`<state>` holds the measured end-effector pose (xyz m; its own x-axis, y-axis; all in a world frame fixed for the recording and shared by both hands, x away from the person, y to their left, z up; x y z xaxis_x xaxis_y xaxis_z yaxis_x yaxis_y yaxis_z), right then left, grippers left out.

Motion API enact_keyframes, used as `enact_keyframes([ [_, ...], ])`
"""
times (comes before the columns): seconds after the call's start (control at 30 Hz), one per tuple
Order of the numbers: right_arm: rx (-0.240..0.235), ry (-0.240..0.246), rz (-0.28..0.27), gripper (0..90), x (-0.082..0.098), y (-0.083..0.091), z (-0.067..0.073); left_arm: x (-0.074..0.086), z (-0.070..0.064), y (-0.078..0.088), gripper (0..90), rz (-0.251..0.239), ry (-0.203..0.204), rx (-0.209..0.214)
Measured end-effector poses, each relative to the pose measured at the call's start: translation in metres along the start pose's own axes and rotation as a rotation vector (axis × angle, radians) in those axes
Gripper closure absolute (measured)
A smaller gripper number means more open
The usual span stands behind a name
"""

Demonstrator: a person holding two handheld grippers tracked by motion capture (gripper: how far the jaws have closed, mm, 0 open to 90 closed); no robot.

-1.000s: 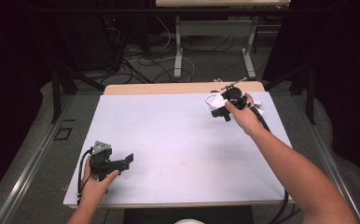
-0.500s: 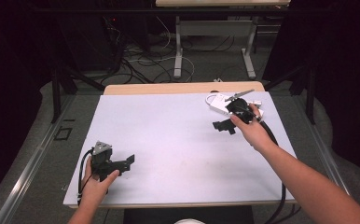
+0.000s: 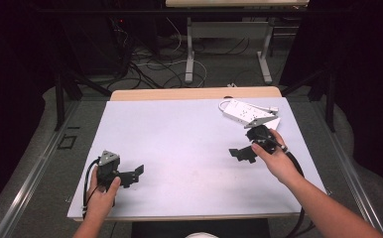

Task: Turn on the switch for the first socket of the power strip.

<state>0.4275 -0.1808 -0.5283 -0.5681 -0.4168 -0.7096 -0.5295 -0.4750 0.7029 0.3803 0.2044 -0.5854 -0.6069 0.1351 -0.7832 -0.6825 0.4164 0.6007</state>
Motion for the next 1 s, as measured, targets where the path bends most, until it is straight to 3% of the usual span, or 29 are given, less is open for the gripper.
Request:
enact_keyframes([
  [0.43, -0.021, -0.004, -0.034, 3.5, 0.04, -0.001, 0.011, 0.001, 0.0, -0.001, 0.2, -0.001, -0.006, -0.005],
  [0.87, 0.021, 0.003, -0.071, 3.5, 0.074, -0.001, 0.009, 0.002, -0.001, -0.002, 0.2, 0.001, -0.004, -0.004],
  [1.0, 0.027, -0.016, -0.073, 3.5, 0.084, -0.002, 0.006, 0.002, -0.001, -0.002, 0.2, 0.001, -0.004, -0.006],
])
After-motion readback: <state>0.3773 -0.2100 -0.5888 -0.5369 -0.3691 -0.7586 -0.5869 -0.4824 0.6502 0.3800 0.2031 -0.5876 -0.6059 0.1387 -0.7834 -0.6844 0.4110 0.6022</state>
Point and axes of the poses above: each handheld gripper's, and its own axes: y roughly backward along the jaws, x roughly out of its underside, z roughly to its left, the point moved 8 cm from there along -y, roughly forward along the jaws
